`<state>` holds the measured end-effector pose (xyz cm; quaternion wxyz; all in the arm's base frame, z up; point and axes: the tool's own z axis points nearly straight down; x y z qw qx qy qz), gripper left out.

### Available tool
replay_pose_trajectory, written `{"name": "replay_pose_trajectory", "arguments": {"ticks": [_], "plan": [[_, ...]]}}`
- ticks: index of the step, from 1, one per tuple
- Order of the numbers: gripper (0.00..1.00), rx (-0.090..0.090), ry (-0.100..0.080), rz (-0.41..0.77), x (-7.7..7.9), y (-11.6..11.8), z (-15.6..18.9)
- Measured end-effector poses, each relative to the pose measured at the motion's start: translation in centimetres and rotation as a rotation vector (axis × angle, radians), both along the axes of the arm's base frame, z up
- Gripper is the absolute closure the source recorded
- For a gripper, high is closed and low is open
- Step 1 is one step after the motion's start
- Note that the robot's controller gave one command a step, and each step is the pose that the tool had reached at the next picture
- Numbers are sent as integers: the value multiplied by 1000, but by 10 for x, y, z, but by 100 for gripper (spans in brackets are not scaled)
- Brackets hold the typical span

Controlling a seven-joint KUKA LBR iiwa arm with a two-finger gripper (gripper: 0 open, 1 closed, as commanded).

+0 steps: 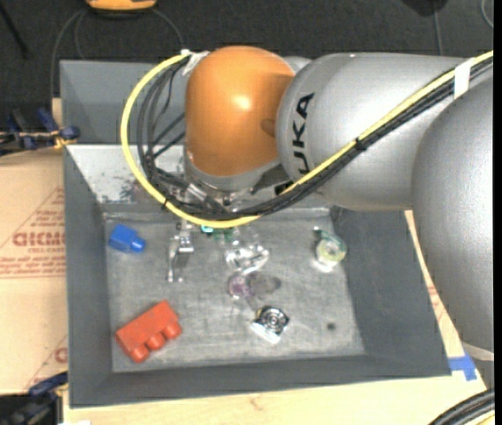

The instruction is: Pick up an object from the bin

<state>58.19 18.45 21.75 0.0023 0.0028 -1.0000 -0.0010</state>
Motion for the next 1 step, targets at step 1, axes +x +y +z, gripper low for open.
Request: {"name": "replay_pose_trajectory", "arguments": {"ticks": [1], "plan": [[0, -3, -6, 269, 63, 36, -122]]}}
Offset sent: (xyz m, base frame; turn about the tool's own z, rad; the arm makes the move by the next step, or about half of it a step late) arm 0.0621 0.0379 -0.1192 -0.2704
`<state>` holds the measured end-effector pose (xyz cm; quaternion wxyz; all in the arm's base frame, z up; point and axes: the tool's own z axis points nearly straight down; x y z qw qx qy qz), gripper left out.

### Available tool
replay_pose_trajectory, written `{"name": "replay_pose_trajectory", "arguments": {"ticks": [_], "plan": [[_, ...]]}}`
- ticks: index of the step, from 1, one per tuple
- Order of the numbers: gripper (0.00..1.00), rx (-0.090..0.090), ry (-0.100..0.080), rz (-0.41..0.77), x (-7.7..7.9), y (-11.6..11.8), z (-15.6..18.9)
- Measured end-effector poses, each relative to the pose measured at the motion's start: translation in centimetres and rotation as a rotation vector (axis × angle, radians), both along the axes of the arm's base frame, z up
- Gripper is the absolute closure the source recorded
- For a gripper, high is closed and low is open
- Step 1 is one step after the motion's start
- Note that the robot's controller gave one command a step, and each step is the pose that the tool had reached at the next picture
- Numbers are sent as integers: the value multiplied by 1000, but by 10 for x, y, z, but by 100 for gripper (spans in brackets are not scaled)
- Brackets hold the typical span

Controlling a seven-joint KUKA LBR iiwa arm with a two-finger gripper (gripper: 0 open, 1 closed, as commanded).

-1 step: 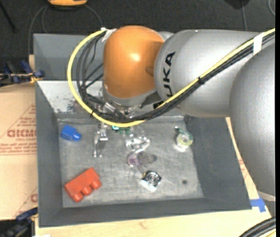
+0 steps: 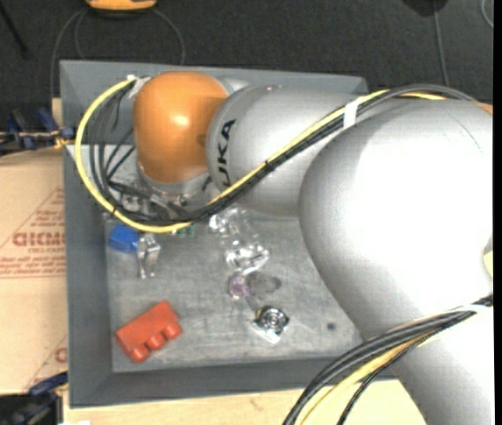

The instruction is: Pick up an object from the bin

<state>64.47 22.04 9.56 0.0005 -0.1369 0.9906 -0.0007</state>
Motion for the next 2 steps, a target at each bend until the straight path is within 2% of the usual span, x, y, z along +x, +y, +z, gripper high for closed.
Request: {"name": "replay_pose_trajectory", "arguments": {"ticks": [1, 2], "plan": [[100, 7, -4, -4, 1, 2, 5], [100, 9, -11, -20, 5, 5, 118]]}}
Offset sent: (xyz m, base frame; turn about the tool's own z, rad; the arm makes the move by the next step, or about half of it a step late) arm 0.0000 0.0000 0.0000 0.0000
